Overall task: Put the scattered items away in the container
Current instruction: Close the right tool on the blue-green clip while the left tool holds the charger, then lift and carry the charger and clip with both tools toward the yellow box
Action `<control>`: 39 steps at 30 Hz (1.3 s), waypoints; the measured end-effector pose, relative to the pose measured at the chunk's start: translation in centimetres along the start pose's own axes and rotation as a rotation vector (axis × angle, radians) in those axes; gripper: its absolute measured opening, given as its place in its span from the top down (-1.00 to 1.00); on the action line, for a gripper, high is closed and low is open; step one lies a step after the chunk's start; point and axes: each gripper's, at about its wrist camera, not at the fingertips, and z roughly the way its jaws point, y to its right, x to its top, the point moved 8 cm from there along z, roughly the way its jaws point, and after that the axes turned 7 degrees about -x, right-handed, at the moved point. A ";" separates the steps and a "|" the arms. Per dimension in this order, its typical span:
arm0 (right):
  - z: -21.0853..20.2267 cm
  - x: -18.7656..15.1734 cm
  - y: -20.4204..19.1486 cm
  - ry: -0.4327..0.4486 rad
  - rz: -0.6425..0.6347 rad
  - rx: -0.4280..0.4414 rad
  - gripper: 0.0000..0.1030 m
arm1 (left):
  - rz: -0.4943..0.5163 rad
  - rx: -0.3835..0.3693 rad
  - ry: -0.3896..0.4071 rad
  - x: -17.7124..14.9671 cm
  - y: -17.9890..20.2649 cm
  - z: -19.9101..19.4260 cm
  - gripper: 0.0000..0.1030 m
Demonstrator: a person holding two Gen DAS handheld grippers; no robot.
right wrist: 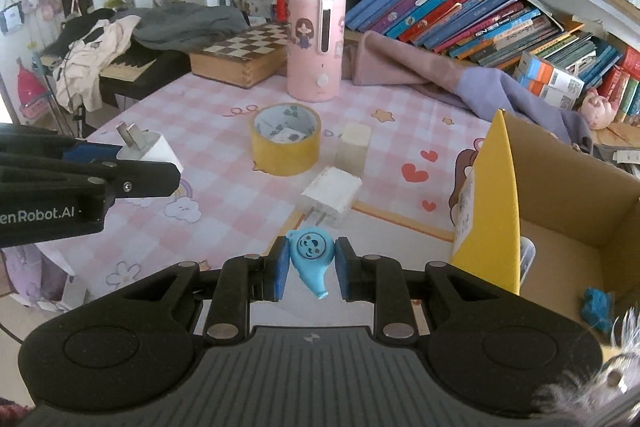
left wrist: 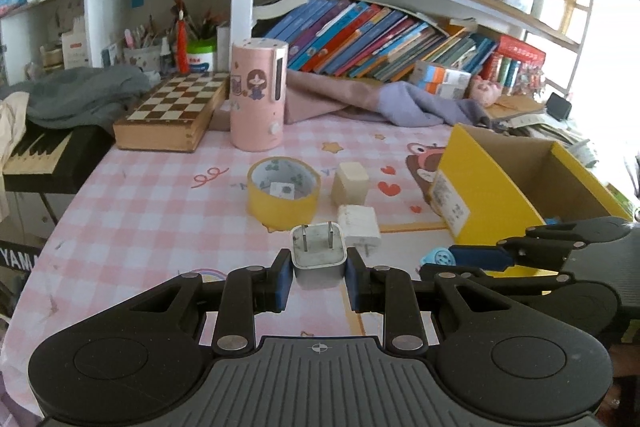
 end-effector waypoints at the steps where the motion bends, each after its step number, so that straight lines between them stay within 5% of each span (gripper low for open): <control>1: -0.4 -0.1 0.0 0.002 0.004 0.001 0.56 | 0.004 -0.003 0.003 -0.1 0.2 -0.4 0.50; 25: -10.6 -6.8 -1.6 0.043 0.098 -0.063 0.56 | 0.073 -0.075 0.010 -6.3 4.8 -9.2 0.50; 39: -13.7 -10.9 -1.0 0.013 0.170 -0.123 0.56 | 0.134 -0.153 -0.034 -8.7 7.9 -10.3 0.50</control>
